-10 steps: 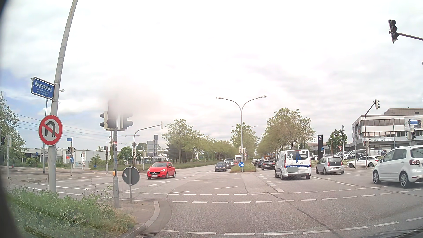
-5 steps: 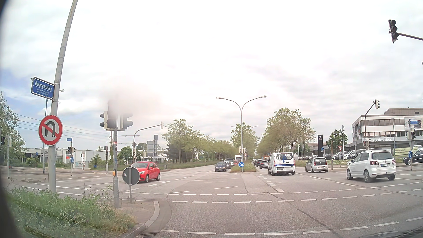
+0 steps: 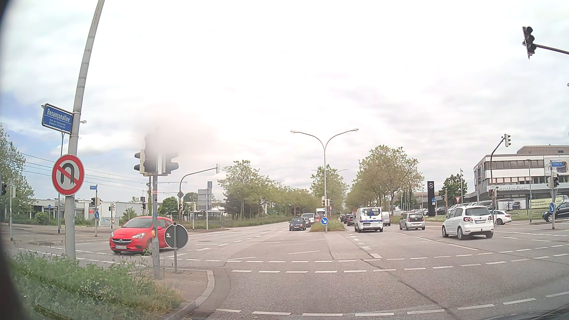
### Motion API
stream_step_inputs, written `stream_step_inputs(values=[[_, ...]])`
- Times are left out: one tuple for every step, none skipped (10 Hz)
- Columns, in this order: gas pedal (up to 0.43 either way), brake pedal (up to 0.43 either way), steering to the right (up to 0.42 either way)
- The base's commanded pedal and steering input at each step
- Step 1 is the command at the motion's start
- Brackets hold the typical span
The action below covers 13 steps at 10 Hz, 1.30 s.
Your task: Follow the waypoints while adhering to traffic rules and regulations
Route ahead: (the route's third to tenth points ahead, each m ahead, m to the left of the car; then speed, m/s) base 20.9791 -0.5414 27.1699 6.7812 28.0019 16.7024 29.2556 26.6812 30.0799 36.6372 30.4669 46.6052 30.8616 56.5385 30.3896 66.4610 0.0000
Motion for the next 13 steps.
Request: stream_step_inputs(values=[[0.0, 0.244, 0.001], [0.0, 0.244, 0.002], [0.0, 0.244, 0.001], [0.0, 0.244, 0.001], [0.0, 0.244, 0.001], [0.0, 0.244, 0.002], [0.0, 0.244, 0.001], [0.0, 0.244, 0.001], [0.0, 0.244, 0.001], [0.0, 0.244, 0.001], [0.0, 0.244, 0.001], [0.0, 0.244, 0.001], [0.0, 0.244, 0.001]])
